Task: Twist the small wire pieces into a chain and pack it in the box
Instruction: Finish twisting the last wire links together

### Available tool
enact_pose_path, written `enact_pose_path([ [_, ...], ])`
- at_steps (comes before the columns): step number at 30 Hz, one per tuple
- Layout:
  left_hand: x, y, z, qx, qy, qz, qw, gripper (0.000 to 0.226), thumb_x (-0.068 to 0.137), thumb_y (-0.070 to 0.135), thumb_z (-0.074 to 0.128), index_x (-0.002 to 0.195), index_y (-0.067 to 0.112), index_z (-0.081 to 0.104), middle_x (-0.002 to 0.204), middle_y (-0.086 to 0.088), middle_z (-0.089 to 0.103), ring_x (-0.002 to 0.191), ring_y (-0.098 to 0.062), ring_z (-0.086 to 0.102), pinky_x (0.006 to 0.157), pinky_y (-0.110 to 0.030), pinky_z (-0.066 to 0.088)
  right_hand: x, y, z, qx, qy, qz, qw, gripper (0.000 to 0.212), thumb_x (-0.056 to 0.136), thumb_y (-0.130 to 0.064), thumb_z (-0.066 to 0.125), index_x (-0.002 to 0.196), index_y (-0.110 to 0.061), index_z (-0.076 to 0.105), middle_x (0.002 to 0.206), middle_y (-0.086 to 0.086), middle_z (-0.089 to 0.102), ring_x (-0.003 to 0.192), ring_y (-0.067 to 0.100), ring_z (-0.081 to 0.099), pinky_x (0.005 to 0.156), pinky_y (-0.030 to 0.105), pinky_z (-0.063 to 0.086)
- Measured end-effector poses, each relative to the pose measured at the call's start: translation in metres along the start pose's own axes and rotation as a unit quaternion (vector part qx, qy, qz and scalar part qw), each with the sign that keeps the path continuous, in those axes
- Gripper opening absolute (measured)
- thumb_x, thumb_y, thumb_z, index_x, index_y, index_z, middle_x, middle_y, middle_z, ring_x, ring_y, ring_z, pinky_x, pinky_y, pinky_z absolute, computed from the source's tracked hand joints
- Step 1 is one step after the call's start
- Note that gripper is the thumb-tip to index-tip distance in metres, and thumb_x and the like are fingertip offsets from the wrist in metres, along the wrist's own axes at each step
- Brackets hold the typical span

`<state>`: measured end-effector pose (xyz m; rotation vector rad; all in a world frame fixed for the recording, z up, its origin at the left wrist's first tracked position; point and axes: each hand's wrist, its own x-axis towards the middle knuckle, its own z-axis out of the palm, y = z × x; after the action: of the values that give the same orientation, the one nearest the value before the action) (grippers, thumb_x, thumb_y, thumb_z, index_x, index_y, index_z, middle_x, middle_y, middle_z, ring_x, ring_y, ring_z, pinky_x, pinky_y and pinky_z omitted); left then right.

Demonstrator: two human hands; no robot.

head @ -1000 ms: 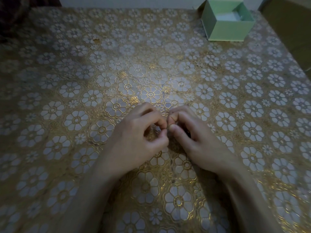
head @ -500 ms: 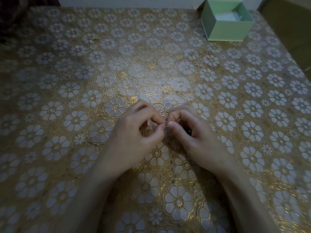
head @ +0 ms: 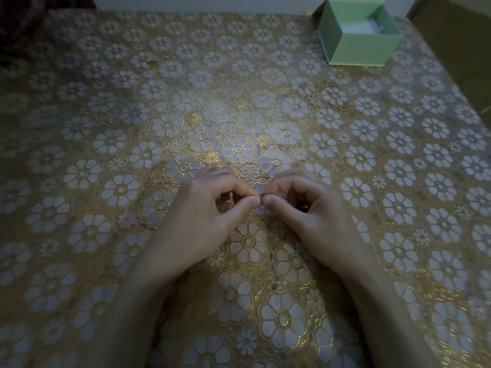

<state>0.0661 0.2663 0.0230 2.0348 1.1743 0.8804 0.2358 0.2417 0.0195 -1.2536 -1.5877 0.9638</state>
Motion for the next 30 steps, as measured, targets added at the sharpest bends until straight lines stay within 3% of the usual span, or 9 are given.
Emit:
enact_pose_path([
  [4,0.0003,-0.0023,-0.0017,0.020,-0.018,0.017,0.999,0.027,0.078,0.040,0.056,0.077,0.018,0.070,0.075,0.011,0.063,0.079,-0.008,0.053,0.073,-0.016,0.038,-0.0003,0.0016,0.0011,-0.063,-0.007,-0.003,0.998,0.007,0.080,-0.022,0.062,0.077,-0.017,0.064,0.086,-0.012,0.058,0.067,0.016,0.051,0.059,0.012,0.035],
  [8,-0.0002,-0.0002,0.0001,0.013,-0.010,0.009,1.000,0.023,0.078,0.037,0.057,0.075,0.017,0.069,0.074,0.011,0.061,0.079,-0.010,0.053,0.071,-0.017,0.037,-0.0006,0.0032,0.0039,-0.088,0.001,-0.023,0.996,0.007,0.081,-0.025,0.059,0.078,-0.018,0.060,0.084,-0.013,0.055,0.069,0.002,0.049,0.063,0.011,0.035],
  [14,0.0001,0.0039,0.0065,0.063,-0.008,0.044,0.997,0.015,0.076,0.027,0.055,0.073,0.013,0.061,0.075,0.007,0.051,0.077,-0.016,0.050,0.065,-0.026,0.038,-0.0004,0.0044,0.0039,-0.068,0.000,-0.024,0.997,0.013,0.075,-0.032,0.052,0.075,-0.020,0.056,0.080,-0.009,0.055,0.064,0.005,0.048,0.060,0.012,0.033],
  [18,-0.0013,0.0039,0.0058,0.123,0.027,0.091,0.988,0.012,0.077,0.022,0.060,0.075,0.011,0.065,0.085,0.002,0.057,0.082,-0.020,0.054,0.067,-0.037,0.046,0.0000,0.0052,0.0037,-0.080,-0.005,-0.022,0.997,0.013,0.074,-0.034,0.051,0.074,-0.022,0.055,0.080,-0.011,0.055,0.068,0.002,0.048,0.062,0.011,0.032],
  [24,-0.0031,0.0061,0.0054,0.144,0.056,0.108,0.982,0.010,0.075,0.018,0.063,0.072,0.010,0.067,0.094,-0.002,0.056,0.076,-0.020,0.051,0.060,-0.038,0.047,-0.0013,0.0046,0.0056,-0.154,-0.021,-0.042,0.987,0.009,0.075,-0.037,0.047,0.076,-0.029,0.050,0.087,-0.009,0.057,0.079,0.006,0.054,0.071,0.035,0.045],
  [30,-0.0029,0.0050,0.0049,0.092,0.029,0.072,0.993,0.011,0.076,0.023,0.058,0.075,0.014,0.064,0.094,0.004,0.053,0.082,-0.018,0.055,0.066,-0.038,0.049,-0.0011,0.0037,0.0081,-0.161,-0.008,-0.045,0.986,0.008,0.073,-0.037,0.047,0.075,-0.029,0.048,0.085,-0.007,0.057,0.076,0.006,0.052,0.068,0.031,0.043],
])
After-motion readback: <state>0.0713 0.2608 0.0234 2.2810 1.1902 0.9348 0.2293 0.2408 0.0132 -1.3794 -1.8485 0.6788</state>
